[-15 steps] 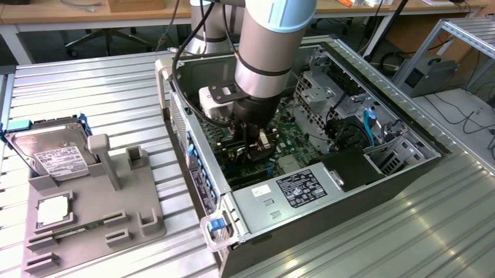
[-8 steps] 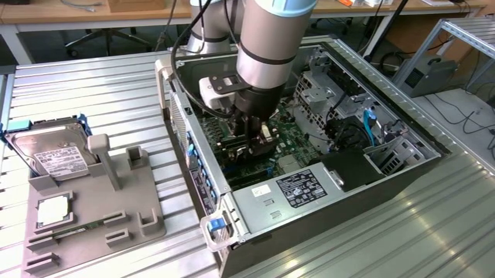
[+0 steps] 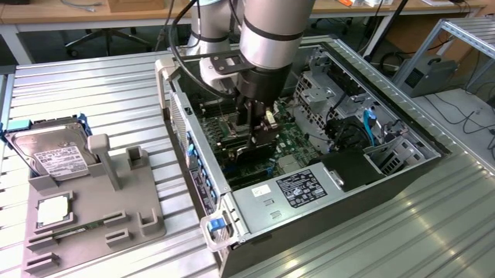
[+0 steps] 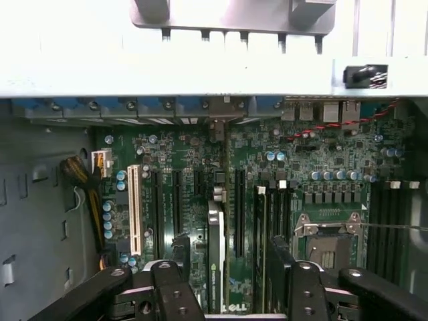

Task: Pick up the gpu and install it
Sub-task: 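Insert the gpu into the slot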

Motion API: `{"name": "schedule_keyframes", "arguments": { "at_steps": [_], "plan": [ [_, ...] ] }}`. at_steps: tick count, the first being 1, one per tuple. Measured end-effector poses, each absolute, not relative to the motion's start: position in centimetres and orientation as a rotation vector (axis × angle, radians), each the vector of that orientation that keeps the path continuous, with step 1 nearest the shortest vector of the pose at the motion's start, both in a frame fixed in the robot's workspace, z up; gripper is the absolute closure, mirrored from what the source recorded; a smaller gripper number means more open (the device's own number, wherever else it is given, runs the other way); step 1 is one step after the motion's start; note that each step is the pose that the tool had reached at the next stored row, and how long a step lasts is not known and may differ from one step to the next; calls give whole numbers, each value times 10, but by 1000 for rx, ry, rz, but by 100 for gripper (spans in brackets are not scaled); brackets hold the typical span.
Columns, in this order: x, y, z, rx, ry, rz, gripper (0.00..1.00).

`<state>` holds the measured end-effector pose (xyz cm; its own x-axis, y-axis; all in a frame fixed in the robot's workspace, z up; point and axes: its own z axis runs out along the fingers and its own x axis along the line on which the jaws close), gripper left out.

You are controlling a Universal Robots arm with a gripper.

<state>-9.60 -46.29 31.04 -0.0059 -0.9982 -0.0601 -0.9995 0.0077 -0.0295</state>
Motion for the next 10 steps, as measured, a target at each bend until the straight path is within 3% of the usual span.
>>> {"name": "schedule_keyframes", "arguments": {
  "at_steps": [10],
  "plan": [
    [-96,-463,341,-2169,2184,33,42]
  ]
}}
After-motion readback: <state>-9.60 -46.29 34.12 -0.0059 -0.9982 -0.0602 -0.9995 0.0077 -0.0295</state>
